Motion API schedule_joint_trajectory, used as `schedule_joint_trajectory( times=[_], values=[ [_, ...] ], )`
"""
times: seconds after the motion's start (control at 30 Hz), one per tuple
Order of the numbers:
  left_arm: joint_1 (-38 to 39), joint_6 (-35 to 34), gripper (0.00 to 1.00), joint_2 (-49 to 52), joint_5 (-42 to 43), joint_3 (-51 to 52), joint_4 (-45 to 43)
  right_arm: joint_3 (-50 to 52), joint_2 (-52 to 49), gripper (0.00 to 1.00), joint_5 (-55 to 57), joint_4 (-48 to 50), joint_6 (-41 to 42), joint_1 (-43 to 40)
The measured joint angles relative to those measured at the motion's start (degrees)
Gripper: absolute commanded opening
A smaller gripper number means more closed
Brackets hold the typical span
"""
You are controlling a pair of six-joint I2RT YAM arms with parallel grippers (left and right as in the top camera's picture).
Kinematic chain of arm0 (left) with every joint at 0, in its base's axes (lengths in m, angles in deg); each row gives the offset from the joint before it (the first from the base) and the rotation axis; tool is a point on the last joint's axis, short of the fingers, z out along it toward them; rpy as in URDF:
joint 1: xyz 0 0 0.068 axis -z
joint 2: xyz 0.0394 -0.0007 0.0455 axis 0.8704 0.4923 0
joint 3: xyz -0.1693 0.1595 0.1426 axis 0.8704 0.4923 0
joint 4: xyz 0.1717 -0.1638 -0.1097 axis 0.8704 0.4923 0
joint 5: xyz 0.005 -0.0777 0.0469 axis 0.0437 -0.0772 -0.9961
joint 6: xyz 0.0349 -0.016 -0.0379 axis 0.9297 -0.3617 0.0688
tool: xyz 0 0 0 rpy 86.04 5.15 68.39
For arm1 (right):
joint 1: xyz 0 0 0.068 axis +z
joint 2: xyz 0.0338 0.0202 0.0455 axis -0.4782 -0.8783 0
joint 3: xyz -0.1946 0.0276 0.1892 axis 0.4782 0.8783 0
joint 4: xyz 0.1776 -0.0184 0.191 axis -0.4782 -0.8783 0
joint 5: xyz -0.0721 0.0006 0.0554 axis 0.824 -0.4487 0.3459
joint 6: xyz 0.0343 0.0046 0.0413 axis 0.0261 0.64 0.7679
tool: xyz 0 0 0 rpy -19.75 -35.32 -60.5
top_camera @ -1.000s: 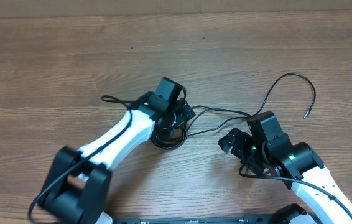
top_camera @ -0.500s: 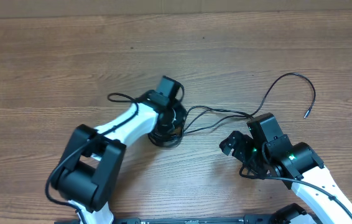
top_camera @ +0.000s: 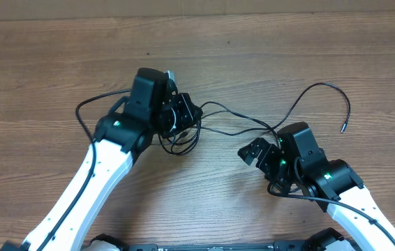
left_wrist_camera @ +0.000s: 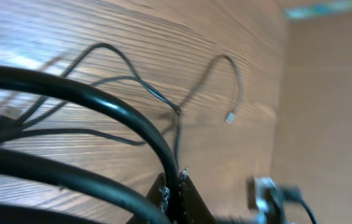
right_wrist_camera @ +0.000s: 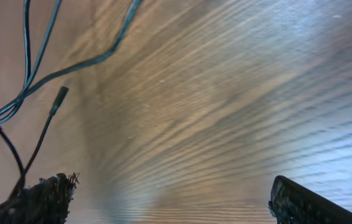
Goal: Untangle cables
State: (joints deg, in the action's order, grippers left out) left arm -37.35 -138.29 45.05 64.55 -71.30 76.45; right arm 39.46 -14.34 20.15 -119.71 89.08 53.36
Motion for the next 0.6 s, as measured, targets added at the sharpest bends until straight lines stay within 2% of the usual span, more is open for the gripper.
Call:
schedule_joint_trajectory(
  times=[0.13, 0.23, 0.37, 0.6],
  values=[
    [0.0, 7.7, 0.04, -3.1, 6.2, 0.0, 0.2, 0.0, 0.0, 1.00, -0.8, 1.5, 0.8, 0.0],
    [0.0, 16.1, 0.04, -4.2, 12.7, 0.0, 1.0, 0.0, 0.0, 1.00, -1.2, 1.9, 1.0, 0.0],
    [0.0, 28.6, 0.04, -4.4, 20.3, 0.0, 7.5, 0.0, 0.0, 1.00, -1.4, 1.8, 1.2, 0.0],
    [0.0, 40.0, 0.04, -4.4, 24.0, 0.0, 14.9, 0.0, 0.0, 1.00, -1.4, 1.6, 1.2, 0.0]
  ],
)
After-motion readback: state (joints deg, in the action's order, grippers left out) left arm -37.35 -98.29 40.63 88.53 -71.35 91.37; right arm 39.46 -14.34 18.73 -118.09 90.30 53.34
